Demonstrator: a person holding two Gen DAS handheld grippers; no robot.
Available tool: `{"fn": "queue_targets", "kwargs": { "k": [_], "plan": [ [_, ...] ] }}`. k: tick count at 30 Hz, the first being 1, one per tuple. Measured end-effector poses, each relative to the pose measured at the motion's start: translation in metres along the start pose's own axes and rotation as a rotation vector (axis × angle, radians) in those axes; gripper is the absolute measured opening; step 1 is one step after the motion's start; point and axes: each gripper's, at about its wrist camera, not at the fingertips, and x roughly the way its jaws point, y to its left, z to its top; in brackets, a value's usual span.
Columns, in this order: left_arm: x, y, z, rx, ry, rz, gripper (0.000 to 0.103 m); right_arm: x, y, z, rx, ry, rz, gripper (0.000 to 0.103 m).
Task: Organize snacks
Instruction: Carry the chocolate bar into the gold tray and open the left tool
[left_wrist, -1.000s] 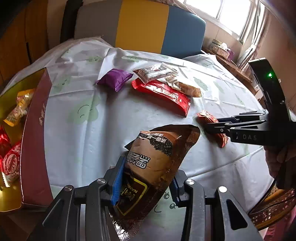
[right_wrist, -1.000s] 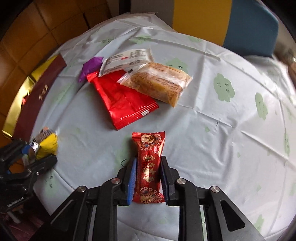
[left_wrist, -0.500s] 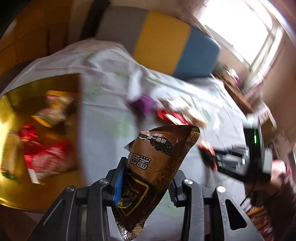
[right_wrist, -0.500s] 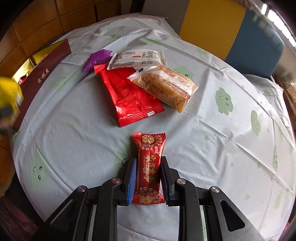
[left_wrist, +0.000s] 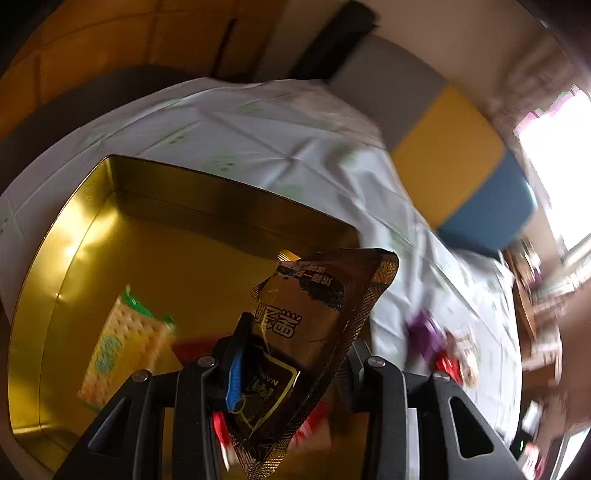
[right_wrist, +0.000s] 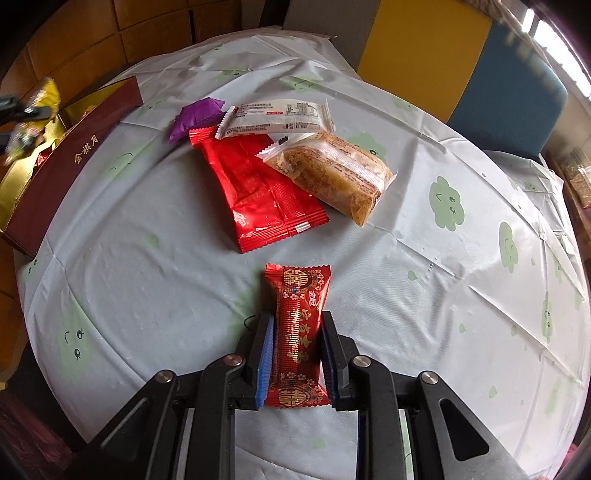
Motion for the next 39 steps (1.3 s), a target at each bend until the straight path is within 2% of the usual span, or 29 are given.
{"fn": "queue_targets", "kwargs": {
  "k": [4,8,12,14,16,19,24,29,34,39],
  "plan": [
    [0.02,0.007,0.02,-0.039,0.008,0.03,0.04,0.0,0.0,0.0,0.0,0.0,0.0,0.025],
    [0.044,0.016,0.034,-0.065,0.049,0.051,0.041,0.0,-0.001,0.001,0.001,0.0,0.002,0.025],
    [0.051,0.023,0.037,-0.098,0.067,0.057,0.05,0.0,-0.002,0.001,0.001,0.0,0.002,0.025],
    [0.046,0.025,0.035,-0.11,0.053,0.05,0.057,0.0,-0.002,0.001,-0.002,-0.001,-0.002,0.025],
    [0.036,0.026,0.035,-0.1,0.029,0.036,0.069,0.0,-0.001,0.001,-0.003,-0.002,-0.004,0.025],
    [0.02,0.02,0.035,-0.055,-0.006,0.065,0.071,0.0,-0.001,0.001,-0.004,-0.004,-0.007,0.025],
    [-0.019,-0.001,0.009,0.065,-0.1,0.161,0.069,0.0,0.001,0.001,-0.015,-0.008,-0.019,0.025],
    [-0.055,-0.02,-0.037,0.173,-0.192,0.22,0.069,-0.001,0.003,0.0,-0.029,-0.013,-0.03,0.025],
    [-0.077,-0.029,-0.07,0.235,-0.241,0.254,0.069,-0.001,0.003,0.0,-0.034,-0.017,-0.036,0.025],
    [-0.088,-0.034,-0.095,0.277,-0.249,0.286,0.069,-0.002,0.005,-0.001,-0.042,-0.023,-0.046,0.025]
  ]
}}
